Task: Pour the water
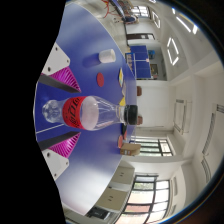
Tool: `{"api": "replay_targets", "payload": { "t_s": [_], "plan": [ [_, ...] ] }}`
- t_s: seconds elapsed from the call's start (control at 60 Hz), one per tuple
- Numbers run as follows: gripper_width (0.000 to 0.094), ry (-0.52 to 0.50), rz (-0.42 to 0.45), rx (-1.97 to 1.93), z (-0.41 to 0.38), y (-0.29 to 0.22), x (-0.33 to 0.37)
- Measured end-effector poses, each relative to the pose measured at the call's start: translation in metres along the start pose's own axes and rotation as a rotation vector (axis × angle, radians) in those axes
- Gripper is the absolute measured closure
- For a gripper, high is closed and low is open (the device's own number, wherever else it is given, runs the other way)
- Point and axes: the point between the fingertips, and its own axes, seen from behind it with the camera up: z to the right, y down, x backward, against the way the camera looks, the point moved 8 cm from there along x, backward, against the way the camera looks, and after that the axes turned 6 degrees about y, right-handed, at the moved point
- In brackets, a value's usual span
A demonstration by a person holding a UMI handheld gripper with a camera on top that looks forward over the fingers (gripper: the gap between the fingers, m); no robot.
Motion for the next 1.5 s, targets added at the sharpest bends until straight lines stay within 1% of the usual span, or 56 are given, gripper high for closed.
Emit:
{"api": "replay_targets", "payload": {
  "t_s": [0.067,0.1,0.133,0.167,0.217,0.283,0.333,0.4,0.5,0.517,0.583,0.65,0.667,0.683,0.7,0.833,0.933,0.983,1.1,1.167,1.233,1.283,1.333,1.45,1.5],
  "plan": [
    [0.0220,0.018,0.030,0.010,0.000,-0.002,-0.010],
    [0.0298,0.025,0.041,0.015,0.000,-0.002,-0.014],
    [0.0431,0.034,0.056,0.015,0.000,-0.003,-0.018],
    [0.0432,0.042,0.075,0.004,-0.004,-0.006,-0.026],
    [0.0473,0.048,0.091,-0.007,-0.005,-0.007,-0.027],
    [0.0553,0.053,0.116,0.003,-0.006,-0.008,-0.027],
    [0.0590,0.058,0.120,0.015,-0.008,-0.008,-0.028],
    [0.0593,0.060,0.121,0.042,-0.011,-0.008,-0.027],
    [0.0592,0.079,0.130,0.074,-0.013,-0.023,-0.026],
    [0.0592,0.084,0.134,0.082,-0.002,-0.025,-0.019],
    [0.0595,0.131,0.155,0.131,-0.010,-0.047,-0.027],
    [0.0595,0.195,0.183,0.206,-0.004,-0.077,-0.030],
    [0.0593,0.207,0.191,0.228,0.010,-0.084,-0.027],
    [0.0593,0.231,0.199,0.253,-0.002,-0.096,-0.033],
    [0.0593,0.242,0.209,0.277,0.012,-0.105,-0.030],
    [0.0592,0.368,0.311,0.496,0.011,-0.200,-0.063],
    [0.0592,0.488,0.388,0.723,-0.013,-0.263,-0.085],
    [0.0592,0.517,0.437,0.845,-0.026,-0.297,-0.101],
    [0.0592,0.589,0.572,1.191,-0.096,-0.339,-0.139],
    [0.0592,0.571,0.633,1.387,-0.138,-0.350,-0.160],
    [0.0593,0.526,0.655,1.582,-0.180,-0.341,-0.187],
    [0.0594,0.476,0.670,1.708,-0.207,-0.322,-0.216],
    [0.0593,0.434,0.680,1.845,-0.233,-0.309,-0.228],
    [0.0594,0.360,0.726,2.124,-0.274,-0.263,-0.265],
    [0.0594,0.329,0.727,2.171,-0.288,-0.252,-0.262]
  ]
}}
